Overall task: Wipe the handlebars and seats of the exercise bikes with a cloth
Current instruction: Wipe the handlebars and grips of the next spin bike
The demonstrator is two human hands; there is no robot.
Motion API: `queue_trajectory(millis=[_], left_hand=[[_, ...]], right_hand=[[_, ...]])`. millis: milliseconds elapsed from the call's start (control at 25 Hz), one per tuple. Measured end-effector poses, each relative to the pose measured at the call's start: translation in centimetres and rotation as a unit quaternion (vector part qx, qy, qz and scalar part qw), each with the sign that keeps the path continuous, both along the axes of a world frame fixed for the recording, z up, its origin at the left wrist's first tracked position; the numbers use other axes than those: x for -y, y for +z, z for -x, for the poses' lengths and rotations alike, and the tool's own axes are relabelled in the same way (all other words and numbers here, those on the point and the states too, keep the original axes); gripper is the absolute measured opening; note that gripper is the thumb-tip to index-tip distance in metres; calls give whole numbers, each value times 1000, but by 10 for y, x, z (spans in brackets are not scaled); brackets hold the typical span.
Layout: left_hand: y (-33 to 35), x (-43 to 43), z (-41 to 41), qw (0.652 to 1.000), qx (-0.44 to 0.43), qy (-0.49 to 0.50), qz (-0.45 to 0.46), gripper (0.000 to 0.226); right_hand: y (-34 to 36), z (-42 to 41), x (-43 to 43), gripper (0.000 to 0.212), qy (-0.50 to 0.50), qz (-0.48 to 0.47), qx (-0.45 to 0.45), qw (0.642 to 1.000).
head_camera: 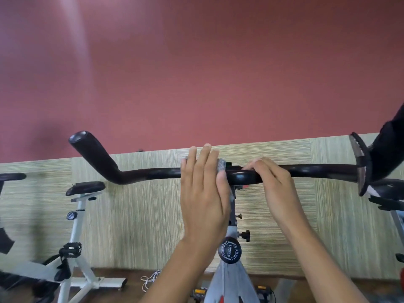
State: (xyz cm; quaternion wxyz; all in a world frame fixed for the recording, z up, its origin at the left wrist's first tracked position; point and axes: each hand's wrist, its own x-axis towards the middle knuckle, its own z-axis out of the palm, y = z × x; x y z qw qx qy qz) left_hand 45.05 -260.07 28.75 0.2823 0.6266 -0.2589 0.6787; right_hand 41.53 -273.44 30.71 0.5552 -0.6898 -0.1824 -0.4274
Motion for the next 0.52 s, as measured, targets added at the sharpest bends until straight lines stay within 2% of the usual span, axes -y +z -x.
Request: queue_trajectory(millis=[120,200,240,320,400,520], left_hand=[[3,34,15,992,7,99,-75,44],[6,48,25,992,9,87,-90,44],[7,47,29,995,2,44,-85,45],[7,35,36,987,-46,-143,-64,44],[12,18,49,921,-122,-369,-9,43],[24,-4,58,825,-179,-531,76,37]], right_hand=[[-5,18,7,27,-14,-38,44,998],[-9,39,4,27,-38,-62,104,992],[-11,49,-4,30,-28,-59,125,990],[-12,63,-27,35,34,-49,130,990],[-9,66,-45,39,51,-44,101,993],[-3,55,-60,46,-49,52,54,996]])
